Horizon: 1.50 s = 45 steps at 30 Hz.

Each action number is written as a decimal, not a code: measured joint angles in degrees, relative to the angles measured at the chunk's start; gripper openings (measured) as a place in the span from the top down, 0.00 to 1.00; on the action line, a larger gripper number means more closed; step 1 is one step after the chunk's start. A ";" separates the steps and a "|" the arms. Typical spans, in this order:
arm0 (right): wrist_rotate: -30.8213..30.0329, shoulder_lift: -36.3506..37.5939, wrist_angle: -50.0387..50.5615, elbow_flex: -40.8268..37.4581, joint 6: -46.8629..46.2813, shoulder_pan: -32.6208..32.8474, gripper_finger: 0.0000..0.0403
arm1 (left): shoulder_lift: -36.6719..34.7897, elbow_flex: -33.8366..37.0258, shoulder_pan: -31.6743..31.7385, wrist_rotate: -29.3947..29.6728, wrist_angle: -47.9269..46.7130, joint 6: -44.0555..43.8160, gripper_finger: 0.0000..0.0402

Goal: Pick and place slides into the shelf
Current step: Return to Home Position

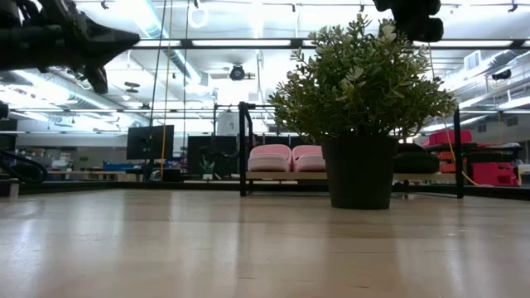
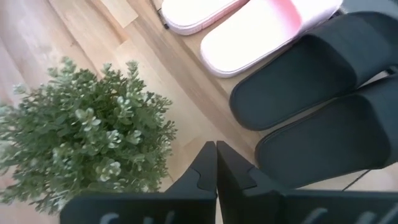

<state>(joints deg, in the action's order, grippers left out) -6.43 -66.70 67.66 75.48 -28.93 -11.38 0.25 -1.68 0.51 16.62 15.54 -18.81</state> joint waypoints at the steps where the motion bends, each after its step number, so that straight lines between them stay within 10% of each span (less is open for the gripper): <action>1: 0.69 0.00 0.01 0.00 -0.05 0.01 1.00 | 0.00 1.07 -0.18 -0.64 2.87 0.00 1.00; 19: 3.81 0.00 0.48 0.00 -1.03 -0.02 1.00 | 0.11 1.12 -0.51 -14.31 -8.48 8.19 1.00; 45: -1.54 5.36 -0.77 -1.67 2.41 0.60 1.00 | 0.10 1.17 -0.30 -14.53 -13.30 9.01 0.92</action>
<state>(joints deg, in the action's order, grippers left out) -7.98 -61.34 66.89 73.81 -26.52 -10.78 0.35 -0.51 0.21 2.09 2.24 -9.80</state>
